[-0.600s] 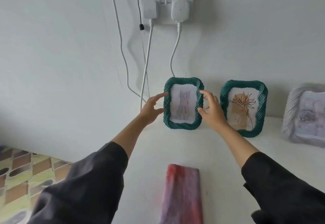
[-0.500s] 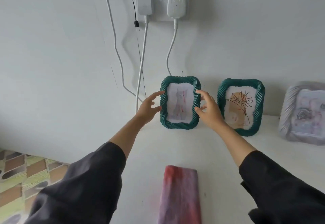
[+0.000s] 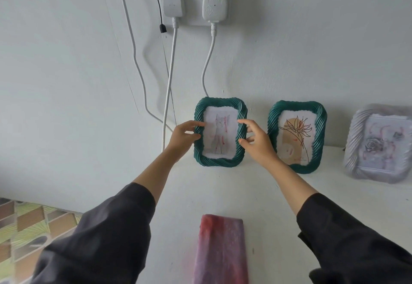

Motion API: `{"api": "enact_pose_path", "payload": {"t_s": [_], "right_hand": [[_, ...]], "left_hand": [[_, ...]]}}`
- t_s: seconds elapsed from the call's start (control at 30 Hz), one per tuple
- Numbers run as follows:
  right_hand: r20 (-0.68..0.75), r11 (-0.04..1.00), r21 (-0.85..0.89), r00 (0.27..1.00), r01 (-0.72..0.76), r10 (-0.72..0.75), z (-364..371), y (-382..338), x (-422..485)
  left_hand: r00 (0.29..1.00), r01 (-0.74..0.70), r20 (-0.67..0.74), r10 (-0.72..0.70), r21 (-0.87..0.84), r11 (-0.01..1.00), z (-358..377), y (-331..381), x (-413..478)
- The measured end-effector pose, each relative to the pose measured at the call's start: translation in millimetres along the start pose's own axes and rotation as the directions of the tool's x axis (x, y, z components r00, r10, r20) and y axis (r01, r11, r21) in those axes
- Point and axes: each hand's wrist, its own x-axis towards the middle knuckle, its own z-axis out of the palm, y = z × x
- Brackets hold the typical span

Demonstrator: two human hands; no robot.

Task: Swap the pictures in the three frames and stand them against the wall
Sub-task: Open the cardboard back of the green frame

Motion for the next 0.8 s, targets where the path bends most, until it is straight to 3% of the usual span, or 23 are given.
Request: {"api": "enact_pose_path", "payload": {"t_s": [0.43,0.67,0.8], "right_hand": [[0.064,0.992,0.125,0.997,0.035,-0.043,-42.1,-33.3,-42.4],[0.093,0.979,0.2,0.994,0.032,-0.052,-97.7,-31.6,-98.9],[0.101,0.969,0.246,0.995,-0.015,-0.01,-141.5,-20.1,-134.8]], "left_hand": [[0.986,-0.131,-0.119,0.114,-0.151,0.98,0.7,40.8,-49.1],[0.973,-0.186,-0.172,0.153,-0.2,0.962,47.2,59.5,-105.9],[0.982,-0.165,-0.131,0.139,-0.211,0.964,93.1,65.5,-138.9]]}}
